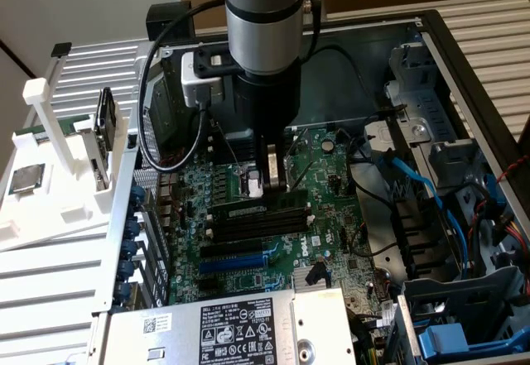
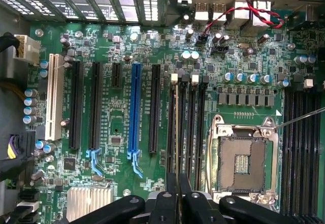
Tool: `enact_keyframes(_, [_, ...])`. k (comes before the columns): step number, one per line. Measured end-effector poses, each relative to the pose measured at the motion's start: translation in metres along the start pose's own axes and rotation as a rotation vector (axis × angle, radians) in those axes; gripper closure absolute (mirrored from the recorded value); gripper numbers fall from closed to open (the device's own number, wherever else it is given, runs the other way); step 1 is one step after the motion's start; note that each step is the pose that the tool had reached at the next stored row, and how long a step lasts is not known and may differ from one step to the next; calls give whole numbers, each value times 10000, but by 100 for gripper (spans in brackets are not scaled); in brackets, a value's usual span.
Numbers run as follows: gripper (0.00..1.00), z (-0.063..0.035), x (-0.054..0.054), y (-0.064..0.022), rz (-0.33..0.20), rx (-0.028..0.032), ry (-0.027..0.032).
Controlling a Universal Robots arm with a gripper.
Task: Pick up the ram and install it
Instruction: 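Insert the ram into the slot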
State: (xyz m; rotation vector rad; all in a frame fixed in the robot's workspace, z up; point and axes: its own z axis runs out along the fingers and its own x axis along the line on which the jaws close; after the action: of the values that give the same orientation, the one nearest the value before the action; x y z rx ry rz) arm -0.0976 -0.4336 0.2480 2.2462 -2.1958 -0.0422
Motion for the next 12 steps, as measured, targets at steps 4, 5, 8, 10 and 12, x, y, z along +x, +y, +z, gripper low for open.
enact_keyframes(4, [87, 18, 7, 4, 2, 40, 0])
enact_keyframes(5, [87, 23, 7, 4, 7, 50, 0])
enact_keyframes(8, [87, 34, 8, 6, 30, 68, 3])
enact_keyframes(10, [87, 38, 8, 13, 54, 75, 1])
enact_keyframes(12, [87, 41, 7, 20, 85, 86, -1])
